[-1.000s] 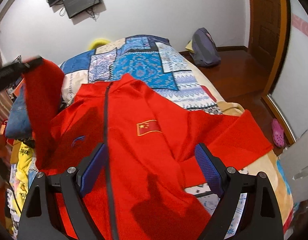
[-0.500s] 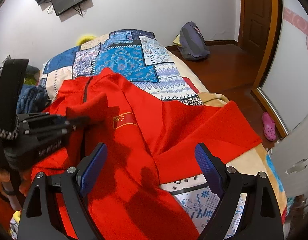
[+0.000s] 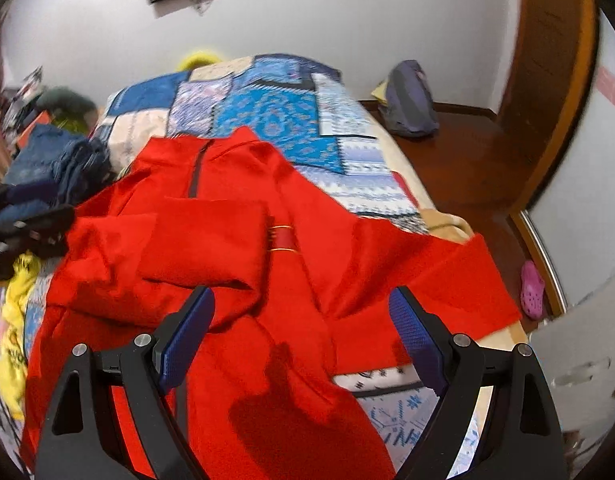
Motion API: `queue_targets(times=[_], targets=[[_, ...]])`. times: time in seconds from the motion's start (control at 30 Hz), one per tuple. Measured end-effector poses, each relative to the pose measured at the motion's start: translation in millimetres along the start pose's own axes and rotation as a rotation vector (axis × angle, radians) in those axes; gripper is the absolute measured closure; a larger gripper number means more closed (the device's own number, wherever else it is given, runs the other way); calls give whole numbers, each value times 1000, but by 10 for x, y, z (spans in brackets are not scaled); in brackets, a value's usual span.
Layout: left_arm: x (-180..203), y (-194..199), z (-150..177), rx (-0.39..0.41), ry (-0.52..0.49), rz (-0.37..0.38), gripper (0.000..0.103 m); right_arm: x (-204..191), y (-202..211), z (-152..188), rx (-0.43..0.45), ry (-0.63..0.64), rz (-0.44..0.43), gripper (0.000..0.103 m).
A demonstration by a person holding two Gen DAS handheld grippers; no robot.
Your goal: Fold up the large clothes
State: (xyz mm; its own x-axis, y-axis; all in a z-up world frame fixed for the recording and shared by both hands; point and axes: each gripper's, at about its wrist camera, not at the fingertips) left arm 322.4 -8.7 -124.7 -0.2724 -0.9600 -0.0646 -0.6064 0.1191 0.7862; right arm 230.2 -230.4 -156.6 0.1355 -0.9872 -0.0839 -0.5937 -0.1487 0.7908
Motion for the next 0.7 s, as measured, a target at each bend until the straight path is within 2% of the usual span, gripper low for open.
queue_targets(times=[0.17, 0.37, 0.5, 0.67, 0.7], targets=[[-597, 188, 435, -39, 69, -118, 11, -322, -234, -64, -57, 94, -31, 16], [-1109, 109, 1098, -145, 176, -197, 11, -834, -588, -63, -131, 231, -59, 17], [-1250, 26, 1452, -195, 229, -182, 11, -1063, -782, -35, -166, 305, -48, 18], [-1285, -135, 1737, -233, 273, -129, 11, -1290, -1015, -1, -178, 413, 19, 19], [-1268, -171, 1764, -239, 278, -117, 11, -1313, -1066, 3, -178, 433, 41, 22]])
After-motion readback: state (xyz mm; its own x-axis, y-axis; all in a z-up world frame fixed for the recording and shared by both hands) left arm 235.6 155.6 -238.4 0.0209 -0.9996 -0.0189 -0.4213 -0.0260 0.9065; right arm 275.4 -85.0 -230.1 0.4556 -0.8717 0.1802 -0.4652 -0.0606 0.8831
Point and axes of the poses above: each gripper's, at about its wrist camera, not at the fingertips, and y roughly against the way its jaws point, x to its right, z to its underside, and after that the axes turned 2 degrees about -y, right-handed
